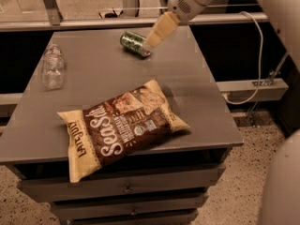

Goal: Place green can upright

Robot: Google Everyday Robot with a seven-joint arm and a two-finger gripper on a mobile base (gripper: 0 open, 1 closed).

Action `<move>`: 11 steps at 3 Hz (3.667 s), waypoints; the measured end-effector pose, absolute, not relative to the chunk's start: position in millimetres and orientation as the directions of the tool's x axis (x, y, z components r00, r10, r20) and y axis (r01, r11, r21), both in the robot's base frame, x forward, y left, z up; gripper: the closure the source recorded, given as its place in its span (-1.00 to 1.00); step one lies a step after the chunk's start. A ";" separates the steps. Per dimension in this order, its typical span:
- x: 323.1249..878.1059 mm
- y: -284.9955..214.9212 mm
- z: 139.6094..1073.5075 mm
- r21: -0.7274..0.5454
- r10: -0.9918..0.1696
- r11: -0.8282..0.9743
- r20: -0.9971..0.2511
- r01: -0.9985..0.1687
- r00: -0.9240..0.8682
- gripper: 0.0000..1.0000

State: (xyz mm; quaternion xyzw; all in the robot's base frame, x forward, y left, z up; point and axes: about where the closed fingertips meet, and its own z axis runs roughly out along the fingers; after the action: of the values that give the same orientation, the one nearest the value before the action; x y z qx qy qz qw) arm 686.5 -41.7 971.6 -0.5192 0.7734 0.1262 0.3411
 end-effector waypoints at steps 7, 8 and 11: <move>827.4 45.1 877.6 -0.085 -0.692 0.605 -0.549 -0.792 -0.469 -1.00; 832.2 51.5 865.6 -0.121 -0.732 0.592 -0.495 -0.797 -0.468 -1.00; 829.4 54.9 839.1 -0.121 -0.774 0.573 -0.404 -0.810 -0.487 -0.71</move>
Offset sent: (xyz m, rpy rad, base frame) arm 0.0908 0.0737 -0.0248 0.1660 0.0875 -0.1751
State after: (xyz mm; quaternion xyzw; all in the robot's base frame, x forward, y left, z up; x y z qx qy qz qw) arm 829.4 54.9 839.1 -0.4599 0.8613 0.0427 0.2117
